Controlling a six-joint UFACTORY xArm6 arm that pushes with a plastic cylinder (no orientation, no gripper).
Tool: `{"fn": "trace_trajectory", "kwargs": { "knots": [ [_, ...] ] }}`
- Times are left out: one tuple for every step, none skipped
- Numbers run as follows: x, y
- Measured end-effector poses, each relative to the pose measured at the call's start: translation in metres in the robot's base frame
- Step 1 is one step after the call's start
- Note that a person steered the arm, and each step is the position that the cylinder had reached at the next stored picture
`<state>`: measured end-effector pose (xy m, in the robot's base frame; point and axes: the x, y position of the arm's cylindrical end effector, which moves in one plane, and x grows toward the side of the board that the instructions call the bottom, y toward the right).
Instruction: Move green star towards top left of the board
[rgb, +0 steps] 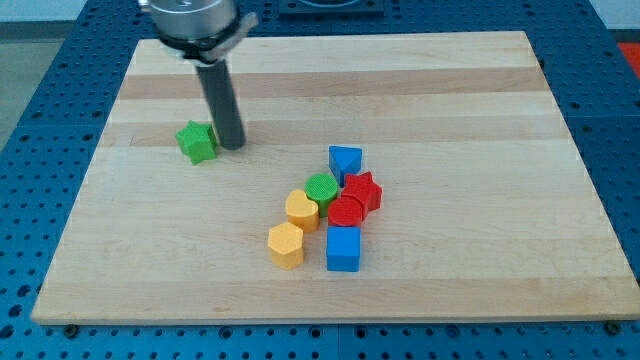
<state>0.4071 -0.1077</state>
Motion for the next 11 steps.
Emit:
{"fn": "trace_trajectory", "kwargs": {
  "knots": [
    [0.009,0.026],
    [0.051,-0.016],
    [0.057,-0.027],
    [0.056,-0.041],
    [0.016,-0.044],
    [-0.036,-0.05],
    [-0.052,-0.054],
    [-0.046,-0.045],
    [-0.011,-0.041],
    [-0.007,-0.04],
    [0.014,-0.057]
  ]
}}
